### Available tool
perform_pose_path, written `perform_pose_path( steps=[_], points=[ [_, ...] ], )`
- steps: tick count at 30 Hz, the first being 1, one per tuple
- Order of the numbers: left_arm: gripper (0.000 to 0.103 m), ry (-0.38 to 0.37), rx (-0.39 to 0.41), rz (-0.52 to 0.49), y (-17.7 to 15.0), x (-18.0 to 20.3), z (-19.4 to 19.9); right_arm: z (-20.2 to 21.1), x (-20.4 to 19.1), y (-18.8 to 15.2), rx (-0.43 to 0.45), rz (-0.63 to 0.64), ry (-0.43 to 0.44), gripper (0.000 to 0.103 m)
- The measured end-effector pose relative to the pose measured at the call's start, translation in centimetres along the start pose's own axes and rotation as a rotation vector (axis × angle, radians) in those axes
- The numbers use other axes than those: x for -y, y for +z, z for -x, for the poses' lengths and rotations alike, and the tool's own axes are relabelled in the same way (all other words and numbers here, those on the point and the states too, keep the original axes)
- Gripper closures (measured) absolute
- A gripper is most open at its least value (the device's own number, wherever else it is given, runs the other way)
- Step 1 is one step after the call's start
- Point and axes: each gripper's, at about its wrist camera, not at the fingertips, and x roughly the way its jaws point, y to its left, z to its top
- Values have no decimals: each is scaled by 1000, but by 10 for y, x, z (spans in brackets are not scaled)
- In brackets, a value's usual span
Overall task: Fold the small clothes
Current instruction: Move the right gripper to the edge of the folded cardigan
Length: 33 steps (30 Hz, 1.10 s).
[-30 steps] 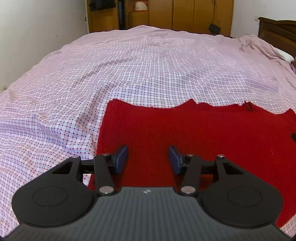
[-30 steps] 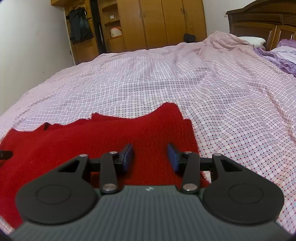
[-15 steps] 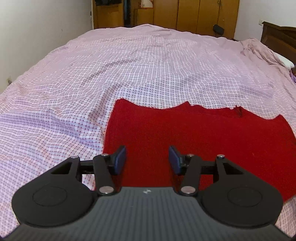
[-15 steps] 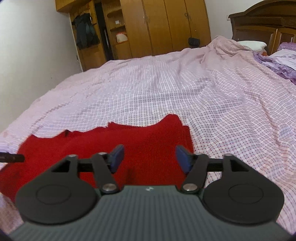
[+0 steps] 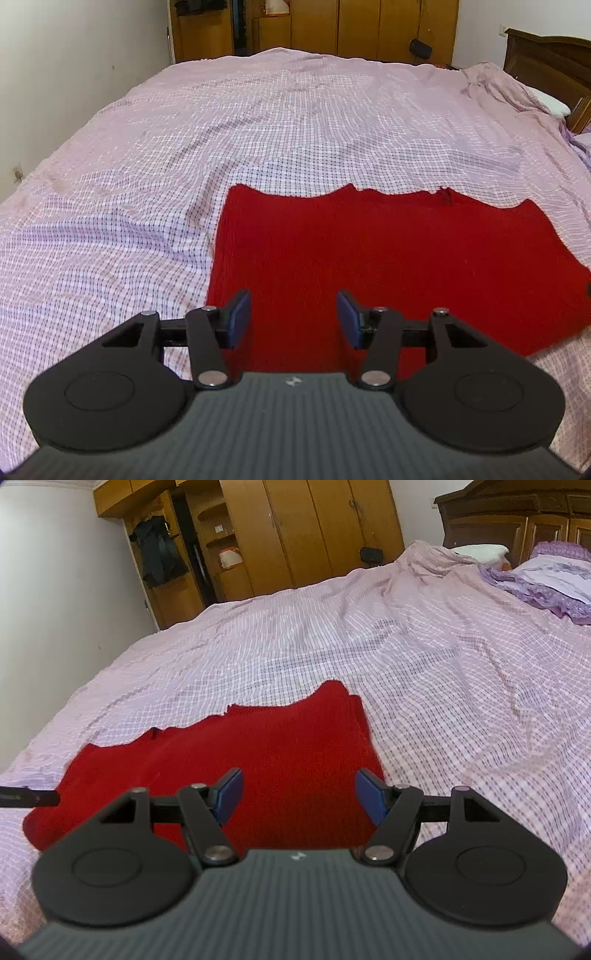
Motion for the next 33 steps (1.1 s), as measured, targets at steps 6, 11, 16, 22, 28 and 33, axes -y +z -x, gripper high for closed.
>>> perform_pose_path(
  steps=[6, 11, 16, 22, 28, 33],
  points=[
    [46, -3, -16, 33, -10, -3, 10, 11, -2, -7, -9, -17, 1, 34],
    [46, -5, -24, 60, -19, -8, 18, 19, -2, -11, -15, -28, 5, 34],
    [46, 7, -30, 79, -27, -10, 24, 21, -3, -17, -41, -43, 10, 34],
    [46, 5, -47, 105, -39, -12, 29, 19, -1, -24, -80, -65, 10, 34],
    [46, 6, -68, 106, -46, -12, 25, 15, 2, -28, -104, -93, -11, 34],
    [46, 2, -94, 122, -51, -14, 16, 8, 7, -32, -135, -125, -14, 24]
  ],
)
